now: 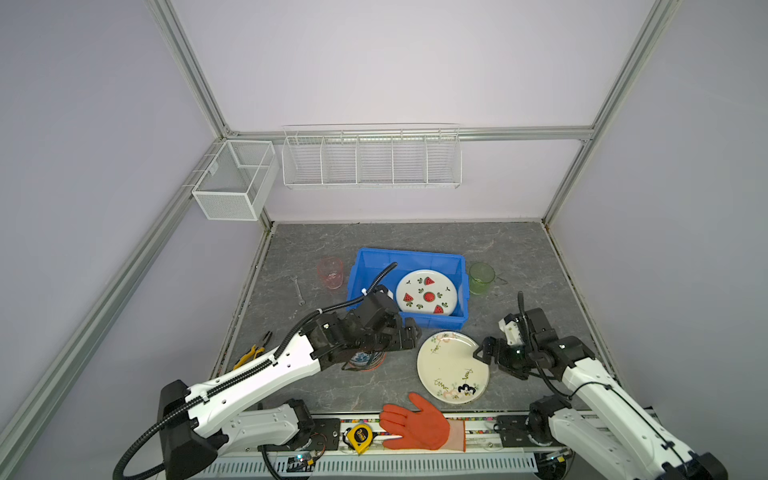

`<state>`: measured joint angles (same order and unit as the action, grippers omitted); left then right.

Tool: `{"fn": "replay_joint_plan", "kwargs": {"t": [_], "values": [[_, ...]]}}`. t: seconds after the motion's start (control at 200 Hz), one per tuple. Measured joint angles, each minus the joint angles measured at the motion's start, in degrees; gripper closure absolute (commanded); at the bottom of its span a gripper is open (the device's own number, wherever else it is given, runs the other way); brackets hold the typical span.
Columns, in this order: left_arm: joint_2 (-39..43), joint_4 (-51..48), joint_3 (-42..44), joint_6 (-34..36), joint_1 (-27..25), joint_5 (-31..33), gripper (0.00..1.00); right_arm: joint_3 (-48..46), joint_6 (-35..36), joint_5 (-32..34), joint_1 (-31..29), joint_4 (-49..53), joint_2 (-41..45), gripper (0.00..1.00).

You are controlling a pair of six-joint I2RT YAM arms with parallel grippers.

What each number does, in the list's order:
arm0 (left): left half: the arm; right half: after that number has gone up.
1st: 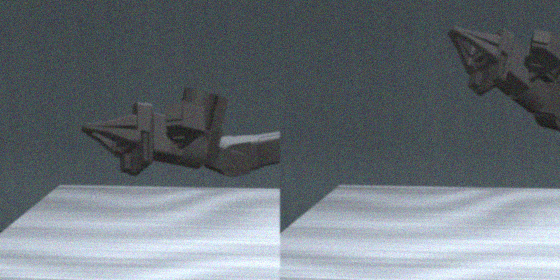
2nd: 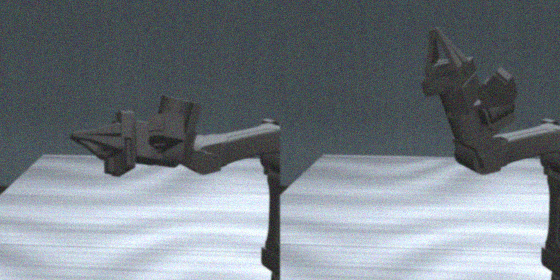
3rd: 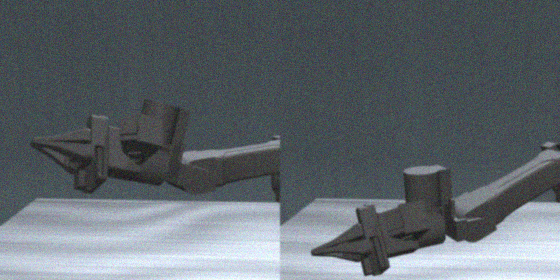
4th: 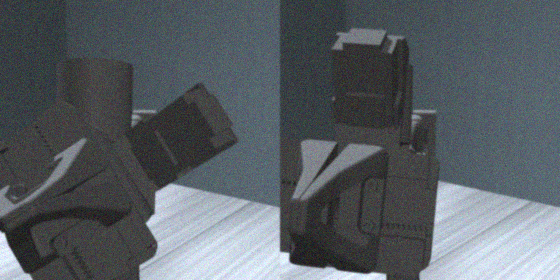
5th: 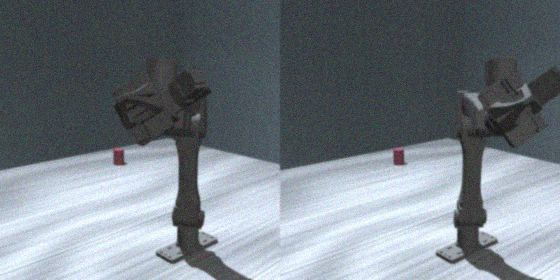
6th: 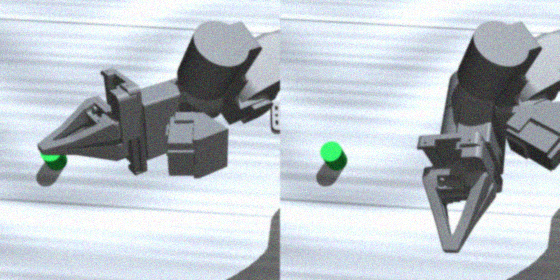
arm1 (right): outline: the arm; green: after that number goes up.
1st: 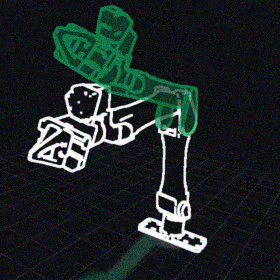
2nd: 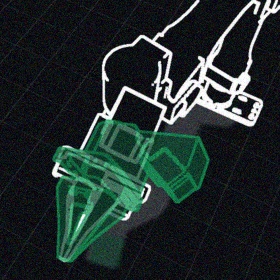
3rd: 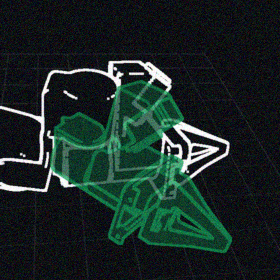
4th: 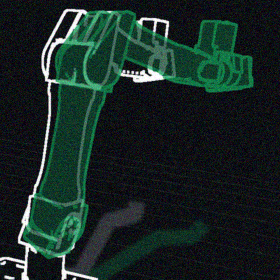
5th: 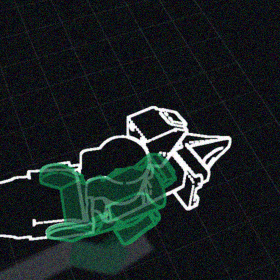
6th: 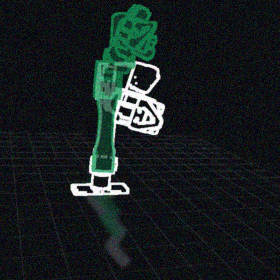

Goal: Place the mixed dishes into the plastic bin
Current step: 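Withdraw the left gripper toward the floral plate while the right gripper approaches, then lower both grippers onto opposite rims of the white floral plate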

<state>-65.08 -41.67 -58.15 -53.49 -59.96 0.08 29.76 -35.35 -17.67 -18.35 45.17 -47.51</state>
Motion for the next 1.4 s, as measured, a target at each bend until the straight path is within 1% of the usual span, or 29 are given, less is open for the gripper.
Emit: {"fn": "replay_joint_plan", "kwargs": {"t": [0.11, 0.205, 0.405, 0.645, 0.79, 0.86, 1.405], "values": [[-2.32, 1.70, 0.44, -1.64, -2.45, 0.52, 0.04, -1.42, -0.26, -0.39, -0.20, -0.50, 1.20, 0.04], [-4.39, 3.98, 1.53, -2.64, -3.45, 0.17, 0.04, -1.53, -0.42, -0.42, -0.24, -0.90, 1.64, 0.02], [-8.39, 9.18, 5.73, -4.87, -3.80, -1.90, 0.05, -1.55, -0.44, -0.48, -0.24, -2.45, 1.31, 0.02], [-14.67, 15.37, 5.97, -5.95, -3.82, -5.11, 0.06, -1.92, -0.44, -1.70, -0.31, -4.28, 0.04, 0.02], [-20.74, 15.74, 4.33, -5.99, -4.35, -7.30, 0.06, -2.03, -0.42, -2.14, -0.31, -5.33, -0.83, 0.02], [-22.40, 15.74, 3.78, -6.01, -4.96, -7.63, 0.06, -2.03, -0.35, -2.19, -0.31, -5.66, -1.05, 0.02], [-26.80, 15.26, 1.88, -6.23, -5.57, -7.48, 0.07, -2.47, -0.17, -3.85, -0.31, -7.48, -1.66, 0.00]]}}
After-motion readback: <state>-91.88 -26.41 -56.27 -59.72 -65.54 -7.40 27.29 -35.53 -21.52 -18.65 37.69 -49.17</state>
